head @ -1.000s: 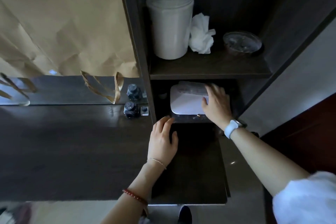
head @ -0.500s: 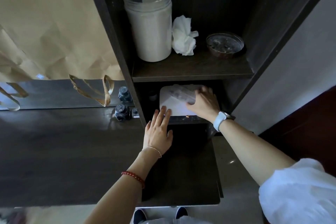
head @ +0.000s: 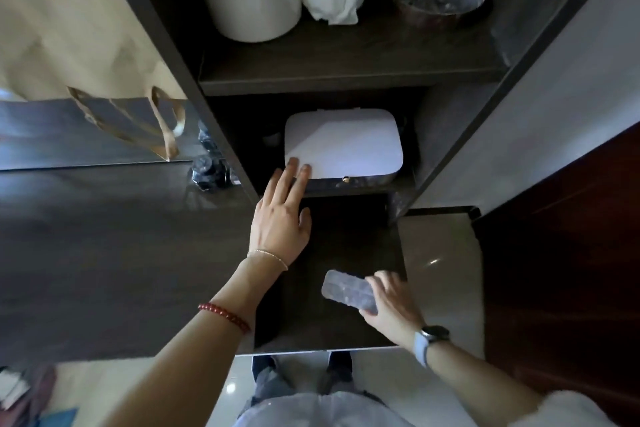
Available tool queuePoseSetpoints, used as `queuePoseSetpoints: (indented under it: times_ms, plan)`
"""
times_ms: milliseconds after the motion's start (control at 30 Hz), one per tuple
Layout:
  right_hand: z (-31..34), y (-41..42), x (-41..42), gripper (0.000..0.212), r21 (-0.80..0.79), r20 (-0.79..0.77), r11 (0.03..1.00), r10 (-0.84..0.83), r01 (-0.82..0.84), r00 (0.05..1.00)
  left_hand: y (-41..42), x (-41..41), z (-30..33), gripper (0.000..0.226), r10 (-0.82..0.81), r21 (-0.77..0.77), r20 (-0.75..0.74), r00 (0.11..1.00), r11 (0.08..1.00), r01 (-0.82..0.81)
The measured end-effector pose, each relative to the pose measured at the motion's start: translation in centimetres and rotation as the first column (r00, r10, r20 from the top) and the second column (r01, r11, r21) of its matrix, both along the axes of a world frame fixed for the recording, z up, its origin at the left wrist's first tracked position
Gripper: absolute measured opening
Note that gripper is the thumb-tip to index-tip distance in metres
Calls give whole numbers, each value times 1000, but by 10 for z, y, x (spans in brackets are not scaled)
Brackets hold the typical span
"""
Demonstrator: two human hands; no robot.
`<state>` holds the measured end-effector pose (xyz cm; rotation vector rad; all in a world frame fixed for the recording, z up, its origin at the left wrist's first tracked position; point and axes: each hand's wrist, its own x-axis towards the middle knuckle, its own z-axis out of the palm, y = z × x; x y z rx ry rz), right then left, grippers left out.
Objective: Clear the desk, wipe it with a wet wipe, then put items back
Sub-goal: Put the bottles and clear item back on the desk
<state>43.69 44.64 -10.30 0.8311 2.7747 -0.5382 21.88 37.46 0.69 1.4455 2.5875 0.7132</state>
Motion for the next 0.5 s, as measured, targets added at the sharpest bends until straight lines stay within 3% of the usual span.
queuePoseSetpoints:
  times_ms: [133,367,500]
  plan:
    - [-34,4,-25,51,11,143,996,80,-83,986,0,1,-2,71,20,5,-43,999,1000,-19]
    - [-57,13,-49,47,26,204,990,132,-140,970,2,3,-1,70,49,-22,-48,998,998,-51]
    - [-51,11,-49,61,4,212,994,106,-109,971,4,3,-1,71,50,-3,-35,998,999,-50]
